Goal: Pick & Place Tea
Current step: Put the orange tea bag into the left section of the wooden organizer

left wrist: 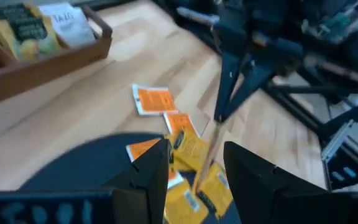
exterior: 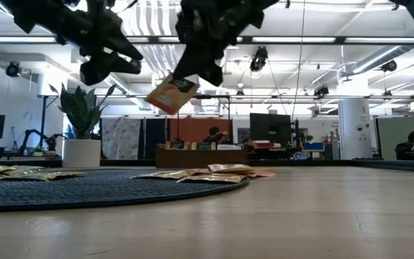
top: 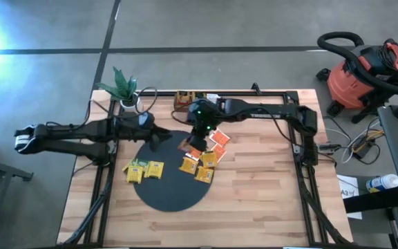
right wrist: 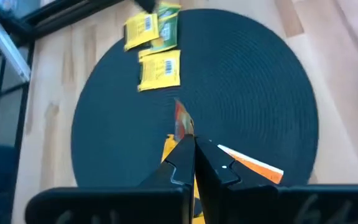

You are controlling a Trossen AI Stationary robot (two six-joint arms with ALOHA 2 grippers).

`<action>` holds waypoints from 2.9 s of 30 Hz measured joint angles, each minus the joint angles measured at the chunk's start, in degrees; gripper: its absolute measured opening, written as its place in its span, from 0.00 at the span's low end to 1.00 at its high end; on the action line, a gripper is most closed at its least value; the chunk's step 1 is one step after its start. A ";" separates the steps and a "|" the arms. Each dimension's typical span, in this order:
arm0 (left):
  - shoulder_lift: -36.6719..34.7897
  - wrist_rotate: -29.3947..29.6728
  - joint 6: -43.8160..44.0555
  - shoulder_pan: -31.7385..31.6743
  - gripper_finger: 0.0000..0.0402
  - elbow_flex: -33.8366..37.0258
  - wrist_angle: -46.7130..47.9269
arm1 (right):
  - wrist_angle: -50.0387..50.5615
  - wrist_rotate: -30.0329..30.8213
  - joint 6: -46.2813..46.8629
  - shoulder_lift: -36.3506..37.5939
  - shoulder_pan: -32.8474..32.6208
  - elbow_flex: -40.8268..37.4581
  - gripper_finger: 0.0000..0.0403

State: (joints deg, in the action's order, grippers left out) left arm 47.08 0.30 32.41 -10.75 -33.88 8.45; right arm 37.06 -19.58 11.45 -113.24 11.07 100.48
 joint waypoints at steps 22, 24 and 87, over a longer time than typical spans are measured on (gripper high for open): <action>8.60 -21.02 -9.93 -6.80 0.37 0.61 -8.94 | 14.22 -2.07 -7.14 -5.89 0.46 18.10 0.02; 9.20 -21.04 -9.93 -6.80 0.37 0.61 -9.03 | 14.20 -2.07 -7.13 -5.89 0.46 18.01 0.02; 1.32 -11.18 -13.29 -8.72 0.00 7.12 -17.54 | 10.33 4.14 -9.13 -5.78 3.55 19.22 0.45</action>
State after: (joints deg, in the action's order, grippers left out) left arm 48.40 -10.87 19.11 -19.46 -26.76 -9.08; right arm 47.40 -15.44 2.32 -119.02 14.62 119.70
